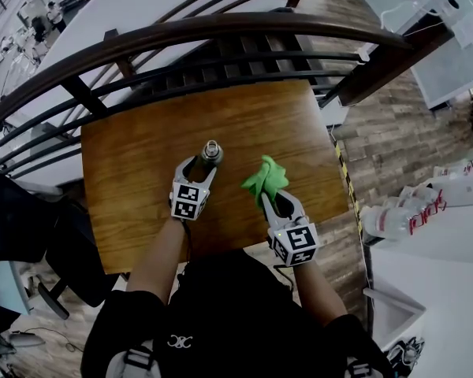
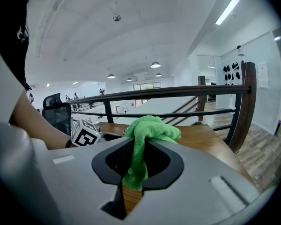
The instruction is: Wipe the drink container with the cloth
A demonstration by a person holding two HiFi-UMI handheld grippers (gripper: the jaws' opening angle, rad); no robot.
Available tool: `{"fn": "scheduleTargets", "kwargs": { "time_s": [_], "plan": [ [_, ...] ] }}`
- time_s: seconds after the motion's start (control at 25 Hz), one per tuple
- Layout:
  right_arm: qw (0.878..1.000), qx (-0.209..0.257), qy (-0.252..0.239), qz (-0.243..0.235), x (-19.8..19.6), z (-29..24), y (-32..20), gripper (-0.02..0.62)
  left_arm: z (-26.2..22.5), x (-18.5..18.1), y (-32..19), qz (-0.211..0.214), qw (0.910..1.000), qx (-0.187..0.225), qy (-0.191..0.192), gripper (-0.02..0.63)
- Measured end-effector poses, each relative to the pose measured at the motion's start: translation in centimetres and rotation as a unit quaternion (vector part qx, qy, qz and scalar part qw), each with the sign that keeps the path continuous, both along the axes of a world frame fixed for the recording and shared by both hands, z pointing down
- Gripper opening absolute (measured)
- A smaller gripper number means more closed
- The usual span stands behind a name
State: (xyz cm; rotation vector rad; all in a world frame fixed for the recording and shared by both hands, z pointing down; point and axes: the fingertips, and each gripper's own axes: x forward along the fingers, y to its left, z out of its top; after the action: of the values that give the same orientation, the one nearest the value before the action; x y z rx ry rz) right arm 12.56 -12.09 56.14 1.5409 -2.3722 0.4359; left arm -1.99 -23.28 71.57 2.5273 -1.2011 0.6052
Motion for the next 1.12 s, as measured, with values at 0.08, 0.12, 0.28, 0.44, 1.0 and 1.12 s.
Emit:
{"fn": "scheduleTargets", "kwargs": {
  "time_s": [0.08,0.12,0.28,0.44,1.0,1.12],
  "plan": [
    [1.000,0.002,-0.001,0.000,0.2,-0.3,-0.1,0.044,-0.6,-0.7,0.3,-0.014,0.9999,0.004,0.005,0.293],
    [1.000,0.003,-0.001,0.000,0.3,-0.5,-0.1,0.044,-1.1,-0.9,0.5,-0.019,0.9997,0.008,0.009,0.291],
    [1.000,0.013,-0.005,-0.005,-0.3,-1.0,-0.6,0.044,-4.6,-2.7,1.0,-0.048,0.9977,0.042,0.024,0.201],
    [0.999,0.038,-0.010,-0.014,-2.3,-2.3,-2.4,0.044,-9.1,-5.1,1.9,-0.093,0.9925,0.069,0.039,0.052],
    [0.985,0.151,-0.057,-0.058,-11.6,-11.5,-6.8,0.043,-25.6,-17.4,8.9,-0.239,0.9542,0.177,0.027,0.052],
    [0.984,0.163,-0.050,-0.059,-11.9,-12.5,-7.0,0.043,-27.0,-19.4,10.1,-0.273,0.9434,0.186,0.023,0.052]
  ]
}}
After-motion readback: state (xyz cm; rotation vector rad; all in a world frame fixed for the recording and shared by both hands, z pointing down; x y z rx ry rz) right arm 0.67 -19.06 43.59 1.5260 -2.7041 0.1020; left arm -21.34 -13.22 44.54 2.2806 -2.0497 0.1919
